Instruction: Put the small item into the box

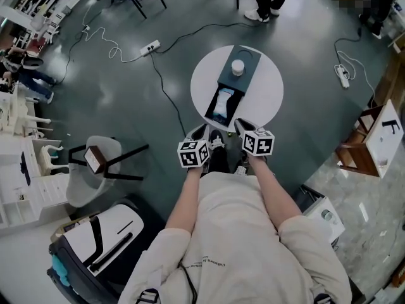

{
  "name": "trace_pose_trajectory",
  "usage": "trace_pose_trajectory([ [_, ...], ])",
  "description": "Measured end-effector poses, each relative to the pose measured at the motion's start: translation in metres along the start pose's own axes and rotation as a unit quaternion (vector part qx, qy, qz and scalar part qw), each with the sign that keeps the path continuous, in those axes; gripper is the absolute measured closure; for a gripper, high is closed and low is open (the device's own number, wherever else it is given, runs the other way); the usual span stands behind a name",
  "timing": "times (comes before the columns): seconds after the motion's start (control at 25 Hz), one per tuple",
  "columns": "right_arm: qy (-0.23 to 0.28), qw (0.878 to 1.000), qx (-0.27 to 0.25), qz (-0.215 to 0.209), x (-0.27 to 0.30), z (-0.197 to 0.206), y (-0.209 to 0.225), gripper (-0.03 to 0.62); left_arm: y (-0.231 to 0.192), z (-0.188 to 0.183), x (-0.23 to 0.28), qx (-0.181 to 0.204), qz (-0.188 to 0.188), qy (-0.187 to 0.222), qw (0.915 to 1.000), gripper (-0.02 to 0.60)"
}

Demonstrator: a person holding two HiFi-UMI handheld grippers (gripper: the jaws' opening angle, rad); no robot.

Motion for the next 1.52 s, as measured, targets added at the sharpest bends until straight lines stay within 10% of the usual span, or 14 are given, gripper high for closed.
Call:
trace_pose_trajectory([
  [1.52, 0.0, 0.997, -0.081, -0.013, -0.012, -0.005, 0.007, 0.557, 0.02, 0.008, 0.002, 0.007, -0.006, 0.011, 0.9999, 0.56],
])
Point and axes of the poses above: the fingertips, and each gripper's own axes: x forward along the fingers, y to its right, z out of its underside, the point moved 6 cm from there along -x, backward along the fingers, and after that the axes turned 5 degrees about z, right-handed, at the moved point
